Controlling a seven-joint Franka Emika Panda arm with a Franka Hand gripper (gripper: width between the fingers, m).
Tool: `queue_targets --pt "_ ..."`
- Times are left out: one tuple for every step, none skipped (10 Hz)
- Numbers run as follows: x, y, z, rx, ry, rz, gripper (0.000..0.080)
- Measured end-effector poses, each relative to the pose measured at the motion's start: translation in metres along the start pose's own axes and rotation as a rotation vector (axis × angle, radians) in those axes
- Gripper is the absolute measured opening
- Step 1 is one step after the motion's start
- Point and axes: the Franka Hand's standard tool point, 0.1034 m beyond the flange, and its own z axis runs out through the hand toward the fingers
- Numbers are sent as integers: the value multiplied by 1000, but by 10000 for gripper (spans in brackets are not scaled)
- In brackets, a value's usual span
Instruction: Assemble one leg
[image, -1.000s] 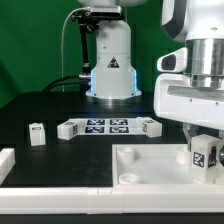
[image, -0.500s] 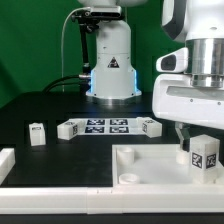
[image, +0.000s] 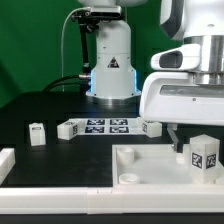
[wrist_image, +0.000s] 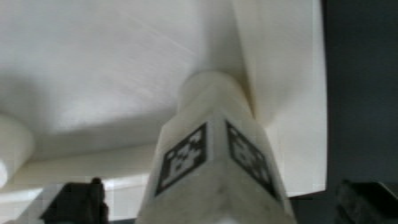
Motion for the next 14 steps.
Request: queue_targets --pt "0 1 0 -4 1 -84 648" --pt "0 2 0 -14 1 -198 648" --pt "0 2 0 -25 1 -292 648" --pt "1 1 0 -29 3 -323 648" --pt "1 2 0 -29 3 -334 648" --pt "1 2 0 -29 2 -331 648" --pt "1 2 1 -30 2 -331 525" --pt "1 2 1 -30 2 -330 385" --pt "0 2 1 -29 0 -310 294" --pt "0 2 1 -29 0 -310 294" --pt "0 2 1 -29 0 -308 294" --pt "0 1 1 -27 2 -184 294" --pt "-1 -2 1 -26 4 -54 294" --pt "-2 -5 1 -26 6 98 294"
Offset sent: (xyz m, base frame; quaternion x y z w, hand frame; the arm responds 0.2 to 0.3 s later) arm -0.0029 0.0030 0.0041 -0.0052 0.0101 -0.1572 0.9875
